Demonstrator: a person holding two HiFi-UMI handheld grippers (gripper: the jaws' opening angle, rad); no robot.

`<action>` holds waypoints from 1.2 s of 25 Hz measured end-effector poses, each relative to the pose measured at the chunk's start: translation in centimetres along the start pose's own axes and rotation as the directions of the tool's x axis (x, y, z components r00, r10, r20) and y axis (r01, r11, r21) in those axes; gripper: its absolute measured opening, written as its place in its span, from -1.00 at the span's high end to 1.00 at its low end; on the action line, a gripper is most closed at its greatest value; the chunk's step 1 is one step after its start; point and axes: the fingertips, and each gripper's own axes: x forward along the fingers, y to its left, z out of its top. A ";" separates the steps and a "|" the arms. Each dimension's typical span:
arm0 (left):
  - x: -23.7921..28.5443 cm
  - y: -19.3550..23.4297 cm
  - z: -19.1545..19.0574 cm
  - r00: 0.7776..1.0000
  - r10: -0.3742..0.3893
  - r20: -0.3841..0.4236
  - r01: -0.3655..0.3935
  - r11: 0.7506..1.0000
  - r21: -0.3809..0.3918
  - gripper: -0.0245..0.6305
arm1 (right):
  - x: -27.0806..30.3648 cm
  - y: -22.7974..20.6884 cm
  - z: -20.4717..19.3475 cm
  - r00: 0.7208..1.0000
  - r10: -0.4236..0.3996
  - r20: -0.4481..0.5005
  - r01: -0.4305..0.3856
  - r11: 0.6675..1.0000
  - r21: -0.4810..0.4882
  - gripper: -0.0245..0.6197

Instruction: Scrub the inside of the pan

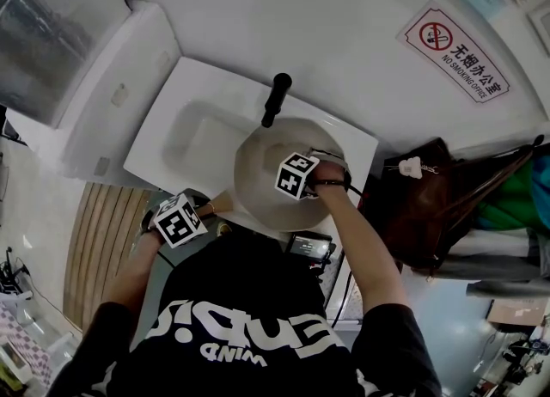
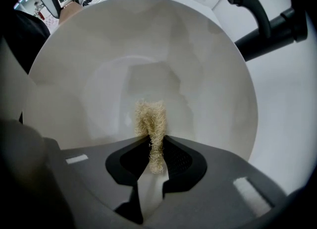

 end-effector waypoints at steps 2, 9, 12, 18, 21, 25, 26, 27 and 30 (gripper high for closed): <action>0.0 0.0 0.0 1.000 0.000 0.001 0.000 1.000 0.001 0.45 | -0.2 0.8 0.6 1.000 0.005 0.008 -0.005 1.000 -0.016 0.69; -0.1 -0.1 0.0 1.000 0.005 -0.003 -0.005 1.000 0.000 0.45 | -1.0 3.2 3.5 0.996 0.051 0.075 -0.049 0.998 -0.033 0.69; 0.0 -0.1 0.0 1.000 0.009 -0.002 -0.009 1.000 -0.001 0.45 | -1.4 4.2 4.8 0.991 0.074 0.109 -0.070 0.997 -0.036 0.69; 0.2 -0.1 -0.2 1.000 0.007 -0.003 -0.007 1.000 -0.008 0.45 | -1.9 6.0 6.7 0.977 0.126 0.169 -0.125 0.992 -0.020 0.69; 0.3 -0.1 -0.2 1.000 0.004 -0.003 -0.004 1.000 -0.012 0.45 | -2.2 7.3 7.5 0.956 0.200 0.214 -0.209 0.978 0.020 0.69; 0.5 -0.2 -0.1 1.000 0.004 0.009 -0.003 1.000 -0.014 0.45 | -2.6 8.5 7.9 0.933 0.249 0.259 -0.270 0.962 0.048 0.69; 0.6 -0.2 -0.2 1.000 0.004 0.010 -0.004 1.000 -0.015 0.45 | -2.7 8.8 7.9 0.928 0.261 0.267 -0.285 0.957 0.053 0.69; 0.6 -0.2 -0.2 1.000 0.003 0.011 -0.003 1.000 -0.015 0.45 | -2.7 9.3 8.0 0.922 0.274 0.275 -0.301 0.952 0.059 0.69; 0.8 -0.3 -0.2 1.000 0.002 0.015 -0.001 1.000 -0.016 0.45 | -3.0 10.3 8.1 0.909 0.300 0.290 -0.333 0.940 0.070 0.69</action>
